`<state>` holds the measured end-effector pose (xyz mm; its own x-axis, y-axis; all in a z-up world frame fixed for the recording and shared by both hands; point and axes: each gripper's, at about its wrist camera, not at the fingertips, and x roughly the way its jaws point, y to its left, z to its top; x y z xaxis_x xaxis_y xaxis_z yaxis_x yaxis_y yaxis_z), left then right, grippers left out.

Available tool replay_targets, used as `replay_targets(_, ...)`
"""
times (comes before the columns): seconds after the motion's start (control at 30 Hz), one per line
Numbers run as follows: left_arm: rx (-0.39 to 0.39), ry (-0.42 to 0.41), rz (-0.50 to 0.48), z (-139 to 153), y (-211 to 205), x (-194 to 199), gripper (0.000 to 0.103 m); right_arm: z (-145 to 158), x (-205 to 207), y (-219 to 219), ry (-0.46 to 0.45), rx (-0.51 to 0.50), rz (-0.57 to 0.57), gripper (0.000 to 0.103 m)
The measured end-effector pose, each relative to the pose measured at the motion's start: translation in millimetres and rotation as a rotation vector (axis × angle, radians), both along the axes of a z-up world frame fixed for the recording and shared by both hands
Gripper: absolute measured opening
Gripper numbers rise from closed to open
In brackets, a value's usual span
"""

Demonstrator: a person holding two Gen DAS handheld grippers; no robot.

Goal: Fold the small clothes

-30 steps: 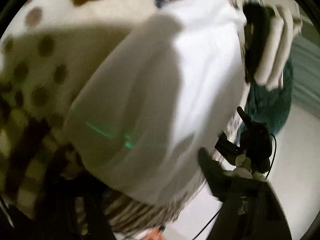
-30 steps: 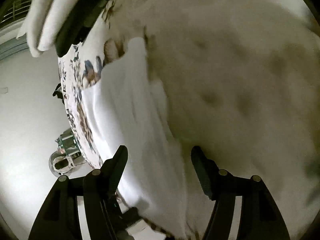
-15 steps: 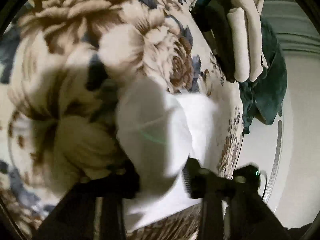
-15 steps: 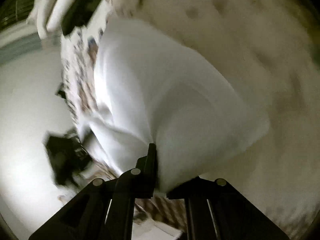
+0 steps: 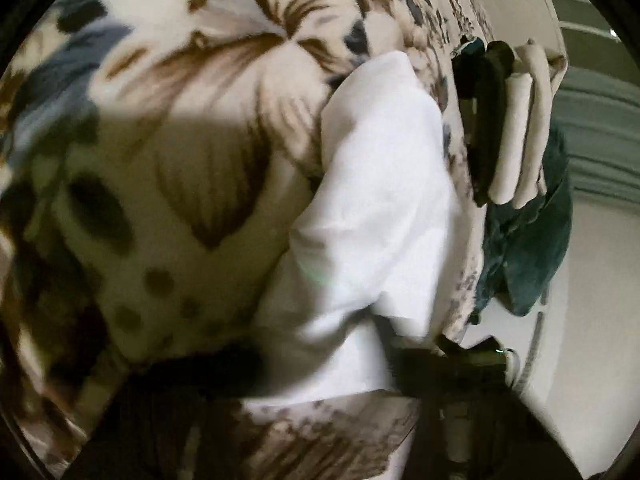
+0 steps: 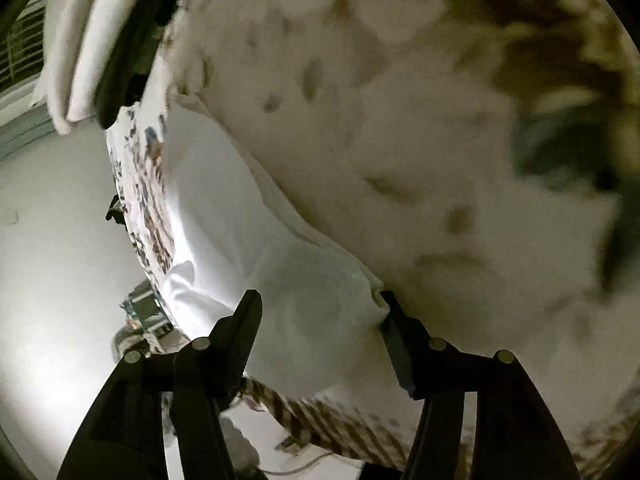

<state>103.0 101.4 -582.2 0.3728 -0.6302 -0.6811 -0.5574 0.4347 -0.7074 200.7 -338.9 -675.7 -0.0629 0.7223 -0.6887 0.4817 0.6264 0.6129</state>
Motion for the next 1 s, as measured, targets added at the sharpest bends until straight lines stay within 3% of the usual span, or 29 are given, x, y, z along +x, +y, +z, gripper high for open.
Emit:
replay_targets(0.03, 0.000, 0.003, 0.011, 4.3, 1.0, -1.0, 0.011, -2.0, 1.1, 1.7, -0.008, 0.020, -0.007, 0.052)
replay_targets(0.07, -0.001, 0.008, 0.023, 10.4, 3.4, -3.6, 0.011, -0.3, 2.4, 1.9, -0.012, 0.031, -0.004, 0.017)
replay_targets(0.17, 0.034, 0.060, 0.000, 15.6, 13.2, -17.6, 0.011, 7.3, -7.1, 12.7, -0.013, 0.008, 0.029, 0.014)
replay_targets(0.23, 0.077, 0.121, -0.062, 6.8, 17.9, -29.1, 0.012, 10.1, -17.2, 12.9, 0.032, -0.052, 0.077, 0.014)
replay_targets(0.27, 0.062, 0.130, -0.067, 4.5, 17.3, -30.5, 0.016, 11.0, -21.3, 11.2, 0.051, -0.079, 0.094, 0.016)
replay_targets(0.33, 0.023, 0.122, -0.060, 6.7, 19.7, -33.3, 0.022, 15.0, -19.6, 8.7, 0.082, -0.116, 0.129, 0.028)
replay_targets(0.37, 0.029, 0.113, -0.065, 12.8, 20.9, -32.4, 0.038, 18.8, -16.5, 7.3, 0.088, -0.131, 0.149, 0.037)
replay_targets(0.4, 0.029, 0.101, -0.066, 18.6, 22.1, -32.0, 0.061, 28.0, -10.2, 5.0, 0.076, -0.154, 0.173, 0.044)
replay_targets(0.47, 0.031, 0.070, -0.031, 30.1, 28.1, -33.7, 0.075, 54.7, 4.1, 3.6, -0.007, -0.207, 0.221, 0.051)
replay_targets(0.6, 0.012, 0.027, 0.074, 36.5, 48.7, -22.9, 0.075, 105.2, 48.1, 22.6, -0.170, -0.256, 0.348, 0.057)
replay_targets(0.7, 0.012, -0.025, 0.127, 32.3, 63.2, 11.5, 0.075, 109.4, 90.0, 49.7, -0.208, -0.251, 0.393, 0.058)
replay_targets(0.77, 0.008, -0.037, 0.105, 22.6, 68.2, 36.7, 0.075, 104.7, 109.6, 60.4, -0.225, -0.257, 0.414, 0.058)
replay_targets(0.83, 0.012, -0.047, 0.049, 14.0, 62.8, 62.9, 0.074, 91.8, 129.4, 71.3, -0.223, -0.256, 0.429, 0.058)
replay_targets(0.87, 0.055, -0.053, 0.010, 12.9, 57.5, 74.7, 0.067, 84.0, 138.1, 77.3, -0.220, -0.254, 0.433, 0.058)
replay_targets(0.9, 0.095, -0.061, -0.029, 13.9, 53.0, 81.9, 0.022, 75.9, 145.4, 80.4, -0.219, -0.257, 0.436, 0.058)
replay_targets(0.93, 0.125, -0.052, -0.082, 11.1, 46.5, 93.6, 0.006, 67.9, 149.6, 85.5, -0.216, -0.265, 0.440, 0.058)
replay_targets(1.0, 0.145, -0.044, -0.101, 8.4, 47.5, 101.2, 0.007, 59.0, 155.4, 94.3, -0.213, -0.284, 0.433, 0.058)
